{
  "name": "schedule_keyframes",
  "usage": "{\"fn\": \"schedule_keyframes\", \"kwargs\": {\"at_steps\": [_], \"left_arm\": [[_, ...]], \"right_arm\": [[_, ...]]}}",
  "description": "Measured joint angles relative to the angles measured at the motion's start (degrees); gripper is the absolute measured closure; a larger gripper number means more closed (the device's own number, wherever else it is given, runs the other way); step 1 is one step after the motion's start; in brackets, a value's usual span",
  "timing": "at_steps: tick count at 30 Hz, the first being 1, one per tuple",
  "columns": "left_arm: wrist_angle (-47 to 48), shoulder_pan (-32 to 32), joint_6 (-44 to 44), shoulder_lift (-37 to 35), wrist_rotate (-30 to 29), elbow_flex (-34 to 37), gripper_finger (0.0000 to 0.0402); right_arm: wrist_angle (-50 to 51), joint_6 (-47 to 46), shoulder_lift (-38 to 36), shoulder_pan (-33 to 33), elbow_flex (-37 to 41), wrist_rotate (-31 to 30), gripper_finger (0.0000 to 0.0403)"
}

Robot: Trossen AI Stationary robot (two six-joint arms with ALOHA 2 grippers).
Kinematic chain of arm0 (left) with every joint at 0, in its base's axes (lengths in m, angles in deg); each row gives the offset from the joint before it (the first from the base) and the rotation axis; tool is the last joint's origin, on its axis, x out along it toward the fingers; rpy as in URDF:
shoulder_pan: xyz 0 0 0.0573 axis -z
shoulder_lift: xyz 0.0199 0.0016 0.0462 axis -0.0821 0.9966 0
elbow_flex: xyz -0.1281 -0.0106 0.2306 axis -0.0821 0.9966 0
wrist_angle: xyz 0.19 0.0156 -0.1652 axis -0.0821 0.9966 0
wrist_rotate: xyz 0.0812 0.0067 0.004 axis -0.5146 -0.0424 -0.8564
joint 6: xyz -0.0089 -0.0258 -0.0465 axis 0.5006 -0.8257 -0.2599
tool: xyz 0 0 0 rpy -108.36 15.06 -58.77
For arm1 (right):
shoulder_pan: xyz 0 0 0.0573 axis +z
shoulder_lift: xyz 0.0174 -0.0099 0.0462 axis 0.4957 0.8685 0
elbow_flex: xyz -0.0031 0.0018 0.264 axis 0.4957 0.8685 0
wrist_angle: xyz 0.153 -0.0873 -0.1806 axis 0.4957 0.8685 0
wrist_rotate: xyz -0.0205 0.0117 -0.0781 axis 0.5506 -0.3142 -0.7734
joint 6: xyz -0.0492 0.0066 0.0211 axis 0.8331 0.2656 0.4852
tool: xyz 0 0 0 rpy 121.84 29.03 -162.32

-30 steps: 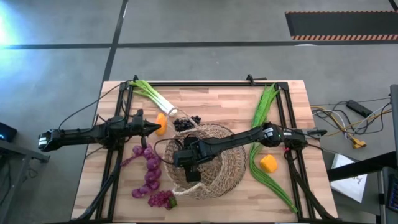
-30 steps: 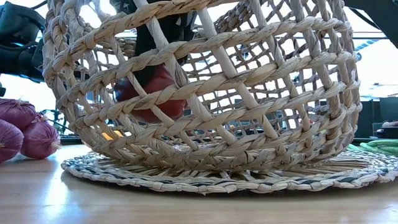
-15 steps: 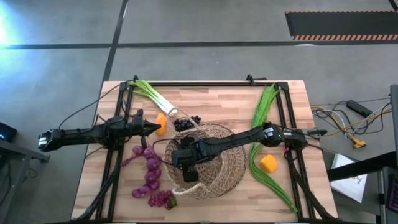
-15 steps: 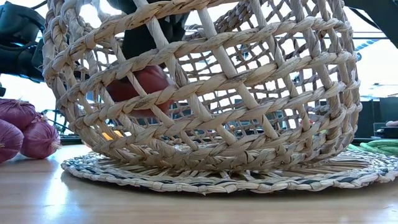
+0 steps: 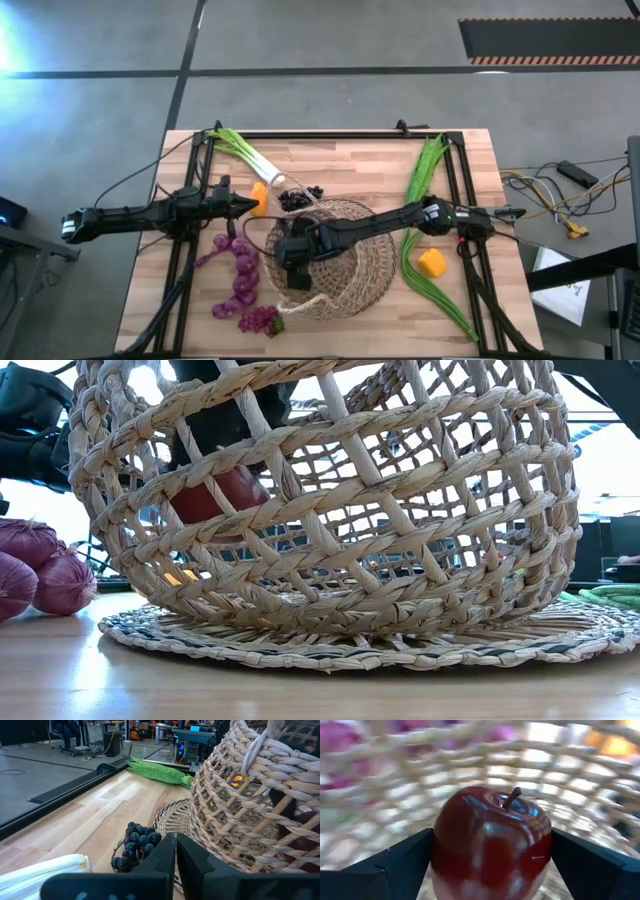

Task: Build produce basket
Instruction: Put the apple into the basket, then put the leaf lettuce into the basket

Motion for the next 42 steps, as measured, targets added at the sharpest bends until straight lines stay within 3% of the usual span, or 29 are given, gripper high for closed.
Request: {"fn": "schedule_keyframes", "kwargs": {"at_steps": [4,6,31,42], "left_arm": [[0.0,0.0,0.0,0.0,0.0,0.0,0.0402],[0.0,0.0,0.0,0.0,0.0,0.0,0.0402],[0.0,0.0,0.0,0.0,0.0,0.0,0.0402],[0.0,0.0,0.0,0.0,0.0,0.0,0.0402]], "right_arm": [[3.7,-0.8,0.0,-0.1,0.1,-8.3,0.0032],[3.8,-0.4,0.0,0.0,0.4,-9.7,0.0032],[3.0,-6.5,0.0,-0.3,0.5,-5.5,0.0032],[5.0,-8.0,0.0,-0.3,1.9,-6.6,0.0004]]}}
